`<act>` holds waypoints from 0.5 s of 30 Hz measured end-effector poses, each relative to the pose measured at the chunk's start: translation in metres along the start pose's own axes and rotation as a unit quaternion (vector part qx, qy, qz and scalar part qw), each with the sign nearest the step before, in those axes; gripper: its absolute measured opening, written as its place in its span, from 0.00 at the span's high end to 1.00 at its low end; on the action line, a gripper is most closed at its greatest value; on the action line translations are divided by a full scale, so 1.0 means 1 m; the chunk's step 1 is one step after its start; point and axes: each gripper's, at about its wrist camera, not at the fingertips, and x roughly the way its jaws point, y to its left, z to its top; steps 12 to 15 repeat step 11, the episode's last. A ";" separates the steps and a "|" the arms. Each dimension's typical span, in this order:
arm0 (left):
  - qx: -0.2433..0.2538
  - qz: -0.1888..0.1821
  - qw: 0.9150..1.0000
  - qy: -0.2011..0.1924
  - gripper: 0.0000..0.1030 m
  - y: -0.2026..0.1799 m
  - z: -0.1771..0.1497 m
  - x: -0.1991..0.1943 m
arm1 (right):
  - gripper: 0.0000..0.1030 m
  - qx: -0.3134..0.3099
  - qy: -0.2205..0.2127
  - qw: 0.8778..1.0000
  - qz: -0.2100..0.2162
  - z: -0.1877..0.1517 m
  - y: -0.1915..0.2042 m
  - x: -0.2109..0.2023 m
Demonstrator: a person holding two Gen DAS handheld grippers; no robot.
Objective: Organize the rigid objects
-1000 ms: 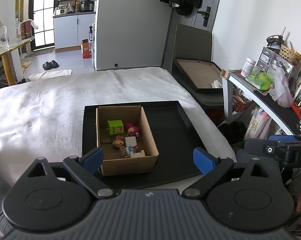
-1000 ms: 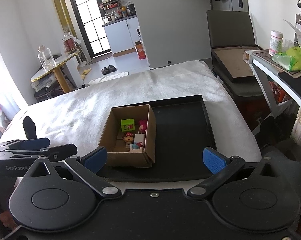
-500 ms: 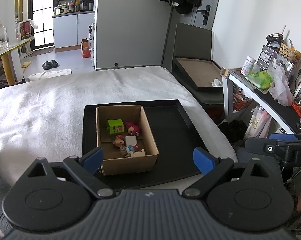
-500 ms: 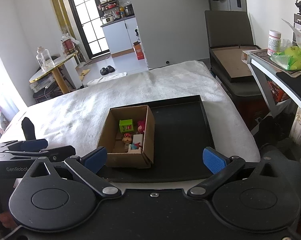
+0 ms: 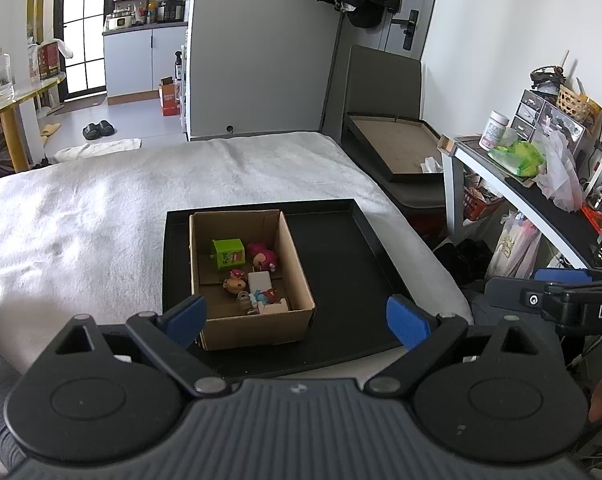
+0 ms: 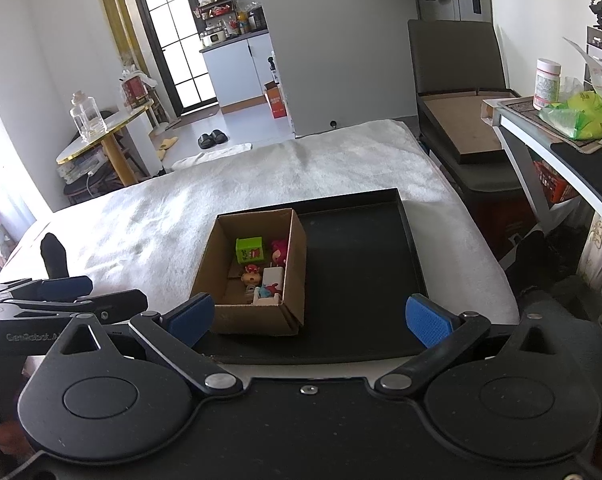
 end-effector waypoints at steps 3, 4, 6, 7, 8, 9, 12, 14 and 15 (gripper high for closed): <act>-0.002 0.001 1.000 0.000 0.07 0.000 0.000 0.001 | 0.00 0.001 0.001 1.000 0.000 -0.001 0.000 0.000; -0.002 0.002 1.000 0.000 0.07 0.000 -0.001 0.002 | 0.00 0.001 0.001 1.000 0.000 -0.001 0.000 0.000; -0.002 0.002 1.000 0.000 0.07 0.000 -0.001 0.002 | 0.00 0.000 0.001 1.000 0.001 0.000 0.000 0.001; -0.003 0.002 1.000 -0.002 0.07 -0.001 -0.001 0.002 | 0.00 0.000 0.001 1.000 0.000 -0.001 -0.001 0.002; -0.004 0.001 1.000 -0.004 0.07 0.000 -0.001 0.001 | 0.00 0.001 0.001 1.000 0.000 -0.001 -0.001 0.002; -0.005 0.000 1.000 -0.009 0.07 0.000 -0.001 0.001 | 0.00 0.001 0.002 1.000 -0.001 -0.001 -0.001 0.003; -0.008 -0.008 1.000 -0.019 0.07 0.002 -0.002 -0.001 | 0.00 0.001 0.004 1.000 -0.001 -0.002 -0.002 0.004; -0.008 -0.008 1.000 -0.019 0.07 0.002 -0.002 -0.001 | 0.00 0.001 0.004 1.000 -0.001 -0.002 -0.002 0.004; -0.008 -0.008 1.000 -0.019 0.07 0.002 -0.002 -0.001 | 0.00 0.001 0.004 1.000 -0.001 -0.002 -0.002 0.004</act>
